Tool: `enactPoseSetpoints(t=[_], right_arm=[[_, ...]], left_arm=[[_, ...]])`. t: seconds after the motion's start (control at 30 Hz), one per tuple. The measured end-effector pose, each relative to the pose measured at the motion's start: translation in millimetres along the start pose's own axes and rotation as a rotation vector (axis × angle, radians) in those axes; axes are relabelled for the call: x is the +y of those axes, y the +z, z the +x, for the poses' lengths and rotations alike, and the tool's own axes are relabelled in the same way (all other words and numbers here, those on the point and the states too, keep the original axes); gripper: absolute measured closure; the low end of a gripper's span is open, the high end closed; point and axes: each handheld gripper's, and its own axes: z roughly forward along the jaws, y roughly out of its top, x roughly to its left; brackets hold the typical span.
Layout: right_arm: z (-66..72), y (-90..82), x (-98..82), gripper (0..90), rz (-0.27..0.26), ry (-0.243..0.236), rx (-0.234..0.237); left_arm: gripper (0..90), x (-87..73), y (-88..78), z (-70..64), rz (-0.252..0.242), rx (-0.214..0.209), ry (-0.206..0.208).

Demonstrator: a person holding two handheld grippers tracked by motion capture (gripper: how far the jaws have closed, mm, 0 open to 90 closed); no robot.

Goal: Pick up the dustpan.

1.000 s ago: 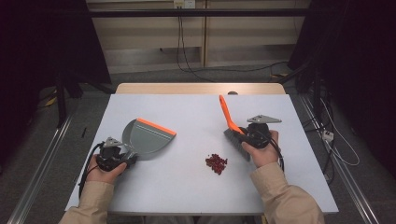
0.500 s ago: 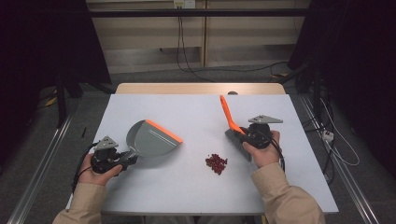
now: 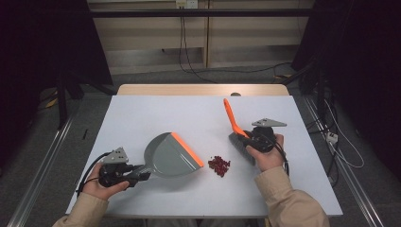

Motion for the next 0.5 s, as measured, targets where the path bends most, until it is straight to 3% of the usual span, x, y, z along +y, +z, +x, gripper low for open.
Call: enactPoseSetpoints(t=[0.17,0.5], right_arm=[[3.7,1.8,-3.2,71.1,-0.006,-0.014,-0.005],[5.1,1.9,-6.8,70.9,-0.014,-0.018,-0.006]], left_arm=[[63.0,1.9,8.9,-6.8,0.023,-0.047,0.035],[62.8,-0.7,22.1,-13.8,0.083,-0.063,0.084]])
